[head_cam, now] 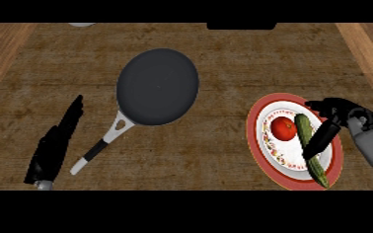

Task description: Pick the squash from the plate and place it in the pan

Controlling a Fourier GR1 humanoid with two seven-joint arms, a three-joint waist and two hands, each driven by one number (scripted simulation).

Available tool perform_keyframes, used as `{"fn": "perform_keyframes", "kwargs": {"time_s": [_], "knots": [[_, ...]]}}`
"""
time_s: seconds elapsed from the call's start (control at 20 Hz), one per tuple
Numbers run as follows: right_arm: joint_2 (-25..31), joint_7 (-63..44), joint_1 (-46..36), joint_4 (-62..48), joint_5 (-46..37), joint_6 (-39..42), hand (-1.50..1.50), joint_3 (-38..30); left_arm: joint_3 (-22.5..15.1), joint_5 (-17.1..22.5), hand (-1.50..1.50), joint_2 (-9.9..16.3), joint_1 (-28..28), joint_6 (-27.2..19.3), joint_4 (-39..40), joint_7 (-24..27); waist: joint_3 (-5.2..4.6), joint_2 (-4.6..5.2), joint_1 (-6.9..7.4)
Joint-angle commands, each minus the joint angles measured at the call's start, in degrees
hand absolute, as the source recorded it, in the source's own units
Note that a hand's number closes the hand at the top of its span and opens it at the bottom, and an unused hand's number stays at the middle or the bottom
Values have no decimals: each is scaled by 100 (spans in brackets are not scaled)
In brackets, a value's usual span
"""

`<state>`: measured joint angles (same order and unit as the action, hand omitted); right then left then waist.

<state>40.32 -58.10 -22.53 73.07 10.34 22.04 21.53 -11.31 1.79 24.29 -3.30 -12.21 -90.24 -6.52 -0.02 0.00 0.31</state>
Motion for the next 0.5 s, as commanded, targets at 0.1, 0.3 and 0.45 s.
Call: {"fn": "perform_keyframes", "kwargs": {"time_s": [0.1, 0.3, 0.45], "knots": [[-197, -371, 130, -218, -185, 346, -150, -28, 282, 56, 0, 49, -151, 306, 51, 200, 0, -1, -2], [-391, -351, 301, -95, -543, 116, -150, 27, 163, -180, 0, -145, -75, 290, -87, -7, 1, -1, -10], [-467, -300, 330, -161, -653, 303, -150, -107, 67, -394, 0, -430, -12, 148, -129, -194, 1, -1, -17]]}}
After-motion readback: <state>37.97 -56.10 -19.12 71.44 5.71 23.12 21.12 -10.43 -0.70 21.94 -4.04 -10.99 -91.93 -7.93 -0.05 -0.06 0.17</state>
